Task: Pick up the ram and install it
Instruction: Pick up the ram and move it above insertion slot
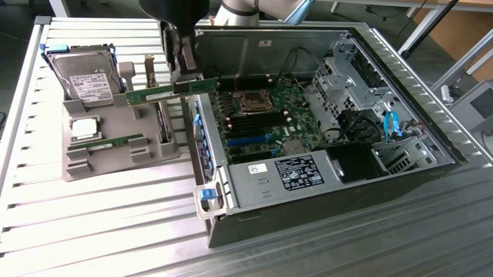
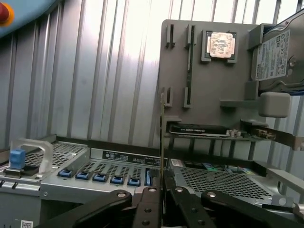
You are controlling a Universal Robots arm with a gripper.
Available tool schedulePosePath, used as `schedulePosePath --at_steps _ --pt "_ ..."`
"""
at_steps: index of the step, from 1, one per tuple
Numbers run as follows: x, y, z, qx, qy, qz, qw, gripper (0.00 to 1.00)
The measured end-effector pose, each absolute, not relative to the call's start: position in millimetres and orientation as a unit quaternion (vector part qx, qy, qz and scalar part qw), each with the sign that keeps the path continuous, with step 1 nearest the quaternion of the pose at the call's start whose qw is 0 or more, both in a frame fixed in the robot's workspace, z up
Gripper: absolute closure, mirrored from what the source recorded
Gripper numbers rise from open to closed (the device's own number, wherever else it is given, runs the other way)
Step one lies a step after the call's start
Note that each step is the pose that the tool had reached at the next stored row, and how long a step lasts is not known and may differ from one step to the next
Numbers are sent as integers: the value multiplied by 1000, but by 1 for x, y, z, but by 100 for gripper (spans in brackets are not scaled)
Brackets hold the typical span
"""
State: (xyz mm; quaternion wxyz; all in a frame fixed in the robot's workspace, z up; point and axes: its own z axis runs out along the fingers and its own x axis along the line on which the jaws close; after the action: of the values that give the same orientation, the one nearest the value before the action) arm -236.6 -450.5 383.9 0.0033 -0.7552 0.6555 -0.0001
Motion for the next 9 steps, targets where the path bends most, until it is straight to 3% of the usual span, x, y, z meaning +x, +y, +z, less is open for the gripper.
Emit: schedulePosePath --at_steps 9 --pt "-216 -450 384 -755 656 -1 2 88"
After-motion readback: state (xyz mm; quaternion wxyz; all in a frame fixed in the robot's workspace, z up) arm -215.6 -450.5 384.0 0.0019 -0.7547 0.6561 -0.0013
